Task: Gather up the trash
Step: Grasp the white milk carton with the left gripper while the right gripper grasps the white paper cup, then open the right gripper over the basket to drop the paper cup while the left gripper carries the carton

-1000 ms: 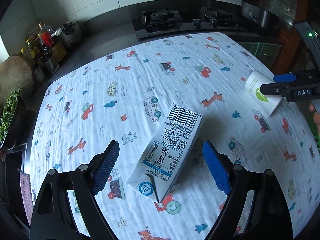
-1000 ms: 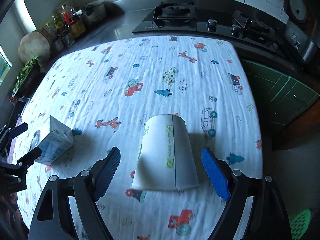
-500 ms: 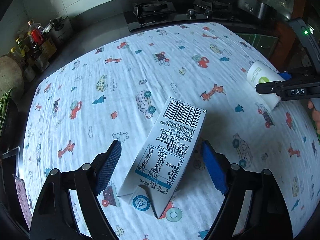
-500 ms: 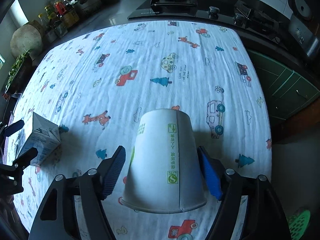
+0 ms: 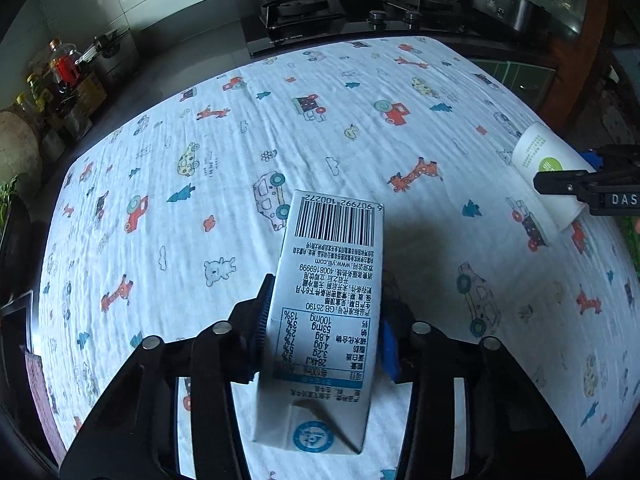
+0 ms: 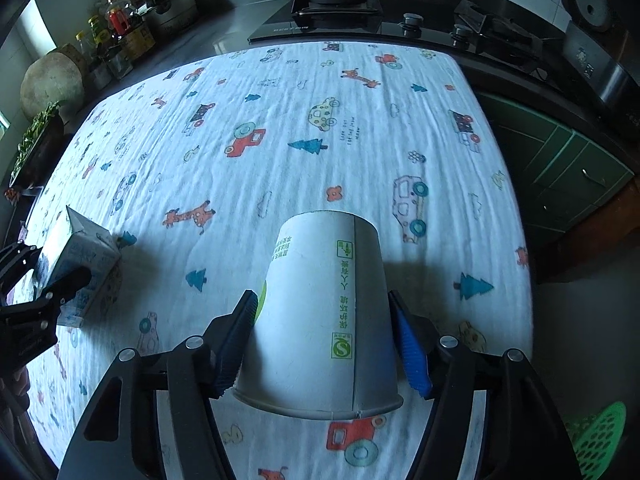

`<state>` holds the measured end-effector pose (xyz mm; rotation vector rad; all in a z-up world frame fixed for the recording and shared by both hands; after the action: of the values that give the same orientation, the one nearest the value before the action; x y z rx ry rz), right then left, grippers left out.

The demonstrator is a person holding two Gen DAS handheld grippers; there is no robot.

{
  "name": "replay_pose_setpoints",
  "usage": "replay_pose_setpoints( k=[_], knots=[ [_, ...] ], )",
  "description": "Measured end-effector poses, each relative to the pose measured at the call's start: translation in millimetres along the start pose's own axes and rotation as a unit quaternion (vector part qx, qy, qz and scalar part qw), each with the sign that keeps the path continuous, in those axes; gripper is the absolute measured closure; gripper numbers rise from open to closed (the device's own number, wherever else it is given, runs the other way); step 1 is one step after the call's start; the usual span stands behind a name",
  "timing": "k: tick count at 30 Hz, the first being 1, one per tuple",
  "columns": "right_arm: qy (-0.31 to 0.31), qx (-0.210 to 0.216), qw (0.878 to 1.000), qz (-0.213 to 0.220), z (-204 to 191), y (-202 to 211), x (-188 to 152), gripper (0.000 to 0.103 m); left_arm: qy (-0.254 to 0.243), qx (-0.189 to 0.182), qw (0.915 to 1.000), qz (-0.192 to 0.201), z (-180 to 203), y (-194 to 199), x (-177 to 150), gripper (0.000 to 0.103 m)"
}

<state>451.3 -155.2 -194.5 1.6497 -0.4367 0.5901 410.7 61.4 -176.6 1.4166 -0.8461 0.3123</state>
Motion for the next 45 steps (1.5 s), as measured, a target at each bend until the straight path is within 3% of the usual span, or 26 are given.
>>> replay_pose_setpoints(
  k=[5, 13, 21, 33, 45],
  knots=[
    [-0.006, 0.004, 1.0, 0.013, 2.6, 18.7, -9.5, 0.04, 0.009, -0.005, 0.9999, 0.004, 10.2, 9.2, -1.8, 0.062],
    [-0.015, -0.002, 0.999, 0.045, 22.6, 69.0, -40.2, 0.04, 0.009, -0.04, 0.9987, 0.03, 61.3, 41.7, 4.7, 0.062],
    [-0.045, -0.039, 0.995, 0.078, 75.1, 132.8, -86.5, 0.04, -0.022, -0.096, 0.9931, 0.063, 156.8, 82.6, 14.6, 0.062],
    [-0.091, -0.133, 0.982, 0.102, 183.2, 226.8, -178.5, 0.04, -0.07, -0.187, 0.9756, 0.091, 327.0, 130.1, 19.7, 0.062],
    [-0.14, -0.181, 0.968, 0.105, 259.3, 273.9, -243.1, 0.039, -0.112, -0.231, 0.961, 0.102, 442.8, 145.4, 31.3, 0.062]
  ],
)
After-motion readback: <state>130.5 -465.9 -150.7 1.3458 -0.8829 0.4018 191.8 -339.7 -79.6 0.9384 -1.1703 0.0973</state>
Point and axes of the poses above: each gripper's, at about its wrist camera, not at the fingertips, and y roughly against the way its jaws point, z to its right, x to its top, the point moved 7 cm from there along -y, roughly the way its jaws point, and after that the axes turned 13 degrees about z, right-handed, at the moved point
